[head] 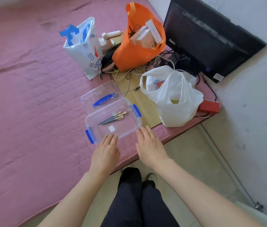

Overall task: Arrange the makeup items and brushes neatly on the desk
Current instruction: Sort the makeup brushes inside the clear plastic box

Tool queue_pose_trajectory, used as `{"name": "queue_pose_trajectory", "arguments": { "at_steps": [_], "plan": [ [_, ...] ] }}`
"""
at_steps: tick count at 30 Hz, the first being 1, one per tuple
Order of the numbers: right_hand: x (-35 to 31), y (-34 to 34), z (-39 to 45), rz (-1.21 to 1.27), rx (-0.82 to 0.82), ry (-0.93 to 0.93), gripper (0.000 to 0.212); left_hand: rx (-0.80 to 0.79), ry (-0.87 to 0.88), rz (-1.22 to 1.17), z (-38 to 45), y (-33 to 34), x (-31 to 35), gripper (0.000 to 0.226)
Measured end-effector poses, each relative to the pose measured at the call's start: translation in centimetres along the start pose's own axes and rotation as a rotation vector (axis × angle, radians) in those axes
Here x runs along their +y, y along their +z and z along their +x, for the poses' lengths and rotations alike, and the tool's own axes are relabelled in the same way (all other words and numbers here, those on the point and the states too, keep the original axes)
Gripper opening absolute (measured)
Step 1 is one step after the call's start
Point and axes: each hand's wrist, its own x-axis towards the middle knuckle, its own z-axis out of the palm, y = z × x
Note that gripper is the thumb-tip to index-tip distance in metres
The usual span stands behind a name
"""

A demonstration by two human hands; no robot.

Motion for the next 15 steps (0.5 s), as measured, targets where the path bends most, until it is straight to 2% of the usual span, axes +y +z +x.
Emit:
{"name": "queue_pose_trajectory", "arguments": {
  "at_steps": [9,15],
  "plan": [
    [0.5,3.1,11.4,-0.039,-0.160,-0.083,0.052,-0.022,-0.201,-0.103,8.4,3.6,-4.3,0.045],
    [1.5,7.7,18.4,0.115,-0.325,0.001,0.038,-0.036,-0.287,-0.138,14.1,7.6,-6.9,0.041]
  ]
}}
